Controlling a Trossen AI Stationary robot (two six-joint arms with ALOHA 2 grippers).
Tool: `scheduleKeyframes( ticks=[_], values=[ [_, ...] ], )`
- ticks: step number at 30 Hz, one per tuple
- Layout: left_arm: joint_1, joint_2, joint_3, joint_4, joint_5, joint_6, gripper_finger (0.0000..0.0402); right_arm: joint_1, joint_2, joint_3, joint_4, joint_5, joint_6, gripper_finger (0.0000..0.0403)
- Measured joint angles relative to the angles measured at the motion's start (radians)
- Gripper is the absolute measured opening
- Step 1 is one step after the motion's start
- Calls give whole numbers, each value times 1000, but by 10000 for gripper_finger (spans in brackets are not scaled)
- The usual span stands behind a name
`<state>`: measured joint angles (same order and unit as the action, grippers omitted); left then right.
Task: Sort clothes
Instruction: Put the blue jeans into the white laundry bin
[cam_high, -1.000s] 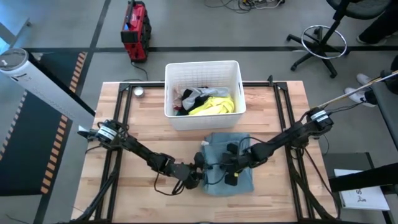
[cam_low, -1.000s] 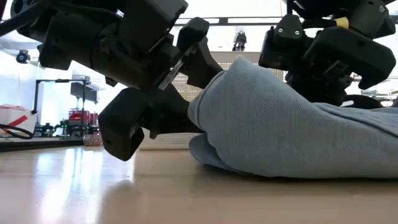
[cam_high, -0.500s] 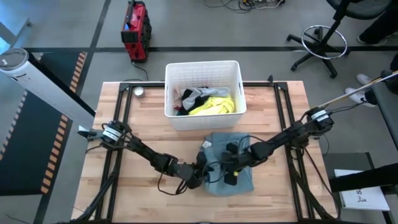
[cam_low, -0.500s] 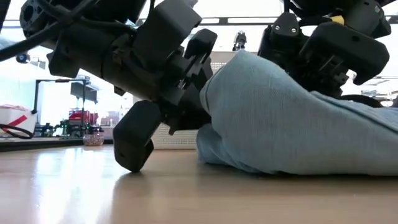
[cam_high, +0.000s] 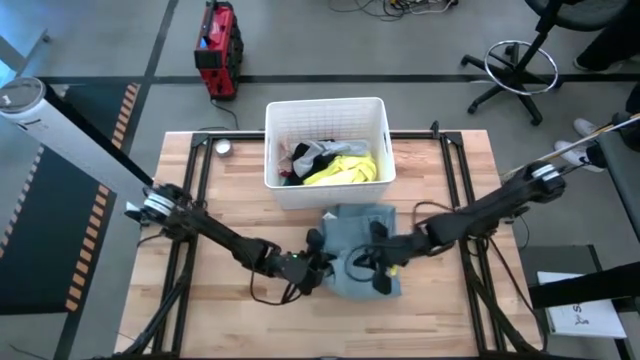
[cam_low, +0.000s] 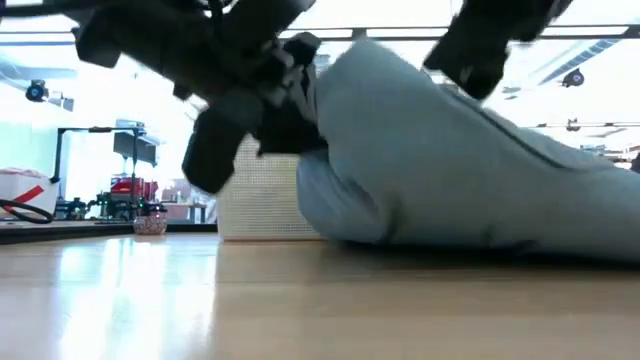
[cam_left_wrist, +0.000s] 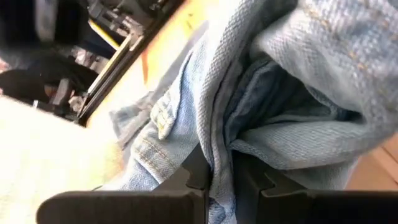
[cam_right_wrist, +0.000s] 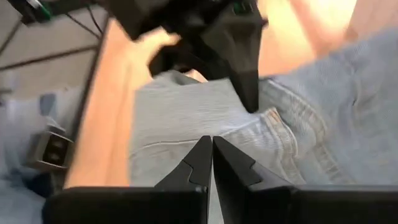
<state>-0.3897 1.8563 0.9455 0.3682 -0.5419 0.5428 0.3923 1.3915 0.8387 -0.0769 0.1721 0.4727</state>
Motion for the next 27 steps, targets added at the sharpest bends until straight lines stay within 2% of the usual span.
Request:
scheduleKeyframes(
  ticks=[8, 13, 16, 27],
  values=[
    [0, -181, -27, -54, -26, -85, 20, 87, -237, 46, -95, 164, -66, 0],
    [3, -300, -28, -82, -35, -121, 19, 139, -318, 61, -122, 256, -90, 0],
    [6, -367, -28, -87, -35, -126, 19, 152, -327, 66, -132, 300, -93, 0],
    [79, -578, -28, -40, -27, -96, 19, 155, -287, 65, -158, 301, -91, 0]
  ],
)
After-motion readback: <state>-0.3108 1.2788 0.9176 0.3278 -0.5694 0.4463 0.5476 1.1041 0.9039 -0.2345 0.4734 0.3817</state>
